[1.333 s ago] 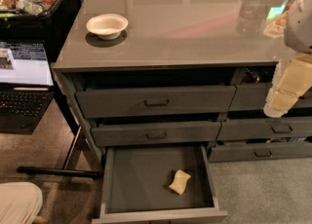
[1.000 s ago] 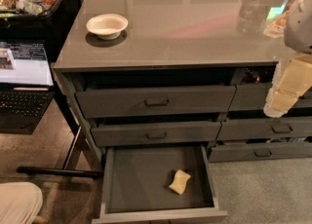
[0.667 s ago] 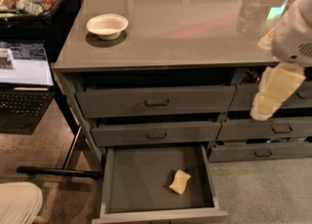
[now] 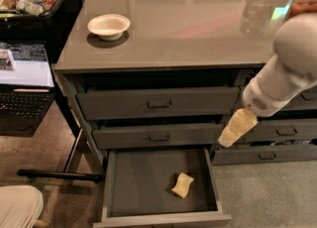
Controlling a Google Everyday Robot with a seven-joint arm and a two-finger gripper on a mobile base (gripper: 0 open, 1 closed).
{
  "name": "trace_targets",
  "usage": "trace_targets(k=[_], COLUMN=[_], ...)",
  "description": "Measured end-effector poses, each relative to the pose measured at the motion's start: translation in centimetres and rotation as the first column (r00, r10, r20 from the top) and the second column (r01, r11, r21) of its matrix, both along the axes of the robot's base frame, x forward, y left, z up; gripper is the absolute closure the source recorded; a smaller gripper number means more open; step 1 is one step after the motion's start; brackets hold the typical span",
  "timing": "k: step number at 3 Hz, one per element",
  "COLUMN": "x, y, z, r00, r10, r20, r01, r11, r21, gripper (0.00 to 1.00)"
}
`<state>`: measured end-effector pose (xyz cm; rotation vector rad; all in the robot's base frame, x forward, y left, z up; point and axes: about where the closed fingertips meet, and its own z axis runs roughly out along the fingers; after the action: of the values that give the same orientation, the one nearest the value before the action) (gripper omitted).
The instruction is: Pick sponge from bottom drawer and place on counter
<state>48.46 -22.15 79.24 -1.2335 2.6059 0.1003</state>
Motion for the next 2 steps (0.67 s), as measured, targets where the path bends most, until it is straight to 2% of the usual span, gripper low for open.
trace_targets(k=[1, 2], x=[0.7, 1.3], y=[1.1, 1.5], z=[-6.5, -7.6], r00=[0.9904, 0.9737], r10=[-0.137, -0.228], r20=[-0.019, 0.006], r01=[0.137, 0.227], r11=[0.990, 0.973], r21=[0.015, 0.052], gripper=[0.00, 0.00])
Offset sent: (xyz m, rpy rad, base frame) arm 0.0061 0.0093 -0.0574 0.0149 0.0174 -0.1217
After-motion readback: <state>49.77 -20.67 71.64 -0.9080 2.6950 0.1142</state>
